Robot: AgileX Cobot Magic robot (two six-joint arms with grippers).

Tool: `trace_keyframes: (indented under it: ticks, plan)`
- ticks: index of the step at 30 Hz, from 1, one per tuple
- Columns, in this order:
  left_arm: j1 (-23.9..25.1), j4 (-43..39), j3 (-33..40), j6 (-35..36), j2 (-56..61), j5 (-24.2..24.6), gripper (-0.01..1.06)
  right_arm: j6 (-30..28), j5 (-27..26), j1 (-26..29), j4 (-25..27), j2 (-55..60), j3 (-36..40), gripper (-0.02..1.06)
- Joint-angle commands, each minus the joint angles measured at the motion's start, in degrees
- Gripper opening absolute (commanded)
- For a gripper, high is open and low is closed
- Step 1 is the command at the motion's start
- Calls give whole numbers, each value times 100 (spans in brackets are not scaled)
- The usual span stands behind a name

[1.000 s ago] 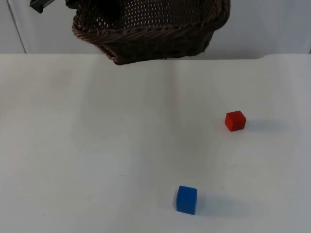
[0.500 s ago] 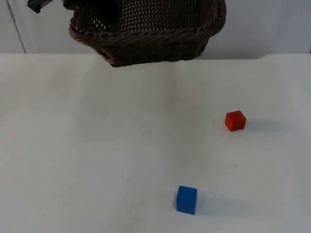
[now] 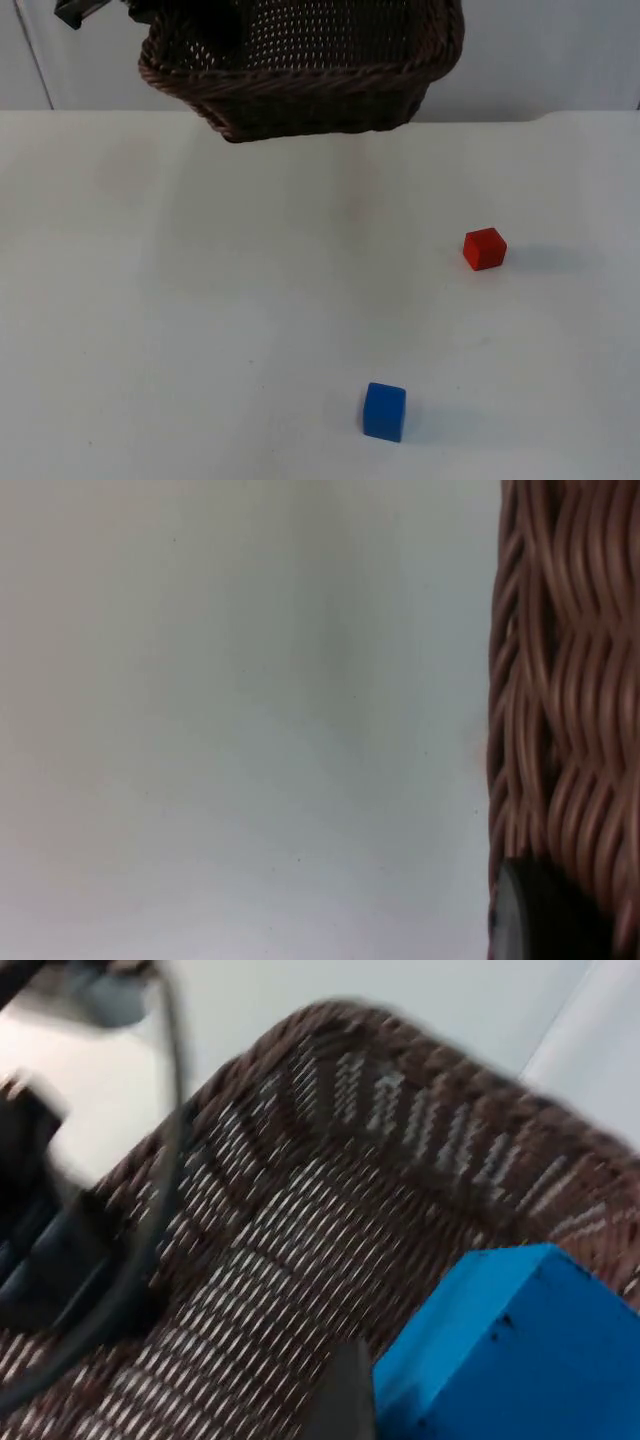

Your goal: Pick up the basket with the left hand and place the largest block into the basket with the right hand.

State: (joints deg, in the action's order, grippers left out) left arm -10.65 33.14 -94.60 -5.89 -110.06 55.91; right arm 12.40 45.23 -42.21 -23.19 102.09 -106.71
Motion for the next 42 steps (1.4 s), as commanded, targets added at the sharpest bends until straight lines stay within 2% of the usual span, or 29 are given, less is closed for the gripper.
trace_keyframes:
  ticks: [1, 3, 5, 6, 8, 17, 29, 32, 33, 37, 38, 40, 42]
  plan:
    - [12, 87, -39, 43, 81, -41, 0, -19, -320, 165, 215, 2, -66, 0]
    - [12, 88, -39, 43, 81, -67, 0, -253, -577, 411, 744, 45, -80, 0]
    - [12, 88, -39, 43, 81, -78, 0, -874, -783, 622, 1511, 190, -89, 0]
    - [12, 88, -39, 43, 81, -78, 0, -874, -783, 622, 1511, 190, -89, 0]
    - [12, 88, -39, 43, 81, -93, 0, -1065, -881, 716, 1852, 405, -122, 0]
    - [12, 63, -39, 43, -82, -81, 0, -1396, -868, 716, 1986, 1366, -642, 0]
    - [12, -19, -39, 43, -197, -83, 0, -1482, -1011, 716, 2000, 1579, -642, 0]
    - [12, -18, -39, 43, -197, -73, 0, -1506, -990, 716, 2032, 1579, -642, 14]
    - [12, -18, -39, 43, -197, -73, 0, -1506, -990, 716, 2032, 1579, -642, 14]
    - [12, -7, -39, 43, -197, -73, 0, -1506, -990, 716, 2041, 1579, -642, 45]
    - [12, -7, -39, 43, -197, -73, 0, -1506, -990, 716, 2041, 1579, -642, 45]
    - [12, 5, -39, 43, -197, -51, 0, -1506, -990, 716, 2041, 1579, -642, 60]
    - [12, 5, -39, 43, -197, -25, 0, -1506, -1002, 716, 2041, 1579, -642, 69]
